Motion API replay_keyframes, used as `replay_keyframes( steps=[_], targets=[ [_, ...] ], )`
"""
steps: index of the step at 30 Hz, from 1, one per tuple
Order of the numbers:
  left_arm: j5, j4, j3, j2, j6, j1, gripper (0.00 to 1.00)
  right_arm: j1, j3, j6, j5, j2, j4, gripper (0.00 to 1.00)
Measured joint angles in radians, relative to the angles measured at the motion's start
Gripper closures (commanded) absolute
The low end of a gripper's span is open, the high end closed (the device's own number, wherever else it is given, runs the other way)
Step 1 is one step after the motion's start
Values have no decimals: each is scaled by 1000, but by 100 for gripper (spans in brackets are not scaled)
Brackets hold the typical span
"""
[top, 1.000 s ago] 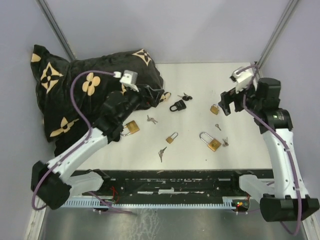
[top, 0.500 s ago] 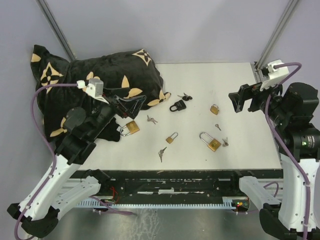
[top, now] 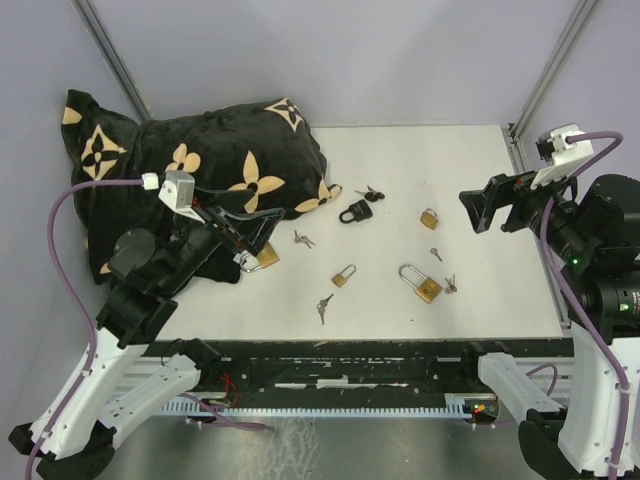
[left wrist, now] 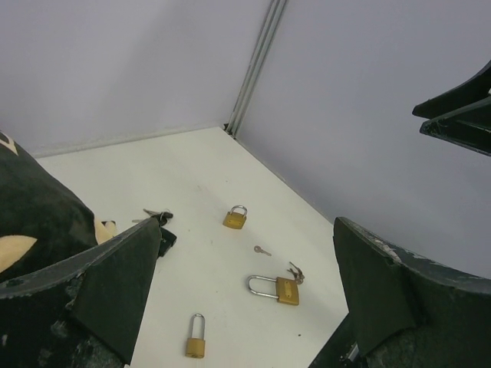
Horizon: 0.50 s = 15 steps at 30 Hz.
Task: Lock with the key
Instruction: Reset both arms
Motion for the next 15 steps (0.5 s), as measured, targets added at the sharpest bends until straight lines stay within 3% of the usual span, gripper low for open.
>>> replay_keyframes(
  steps=[15],
  targets=[
    [11,-14,0,-26,-17,0,1,0,15,0,-7,0,-14,1]
  ],
)
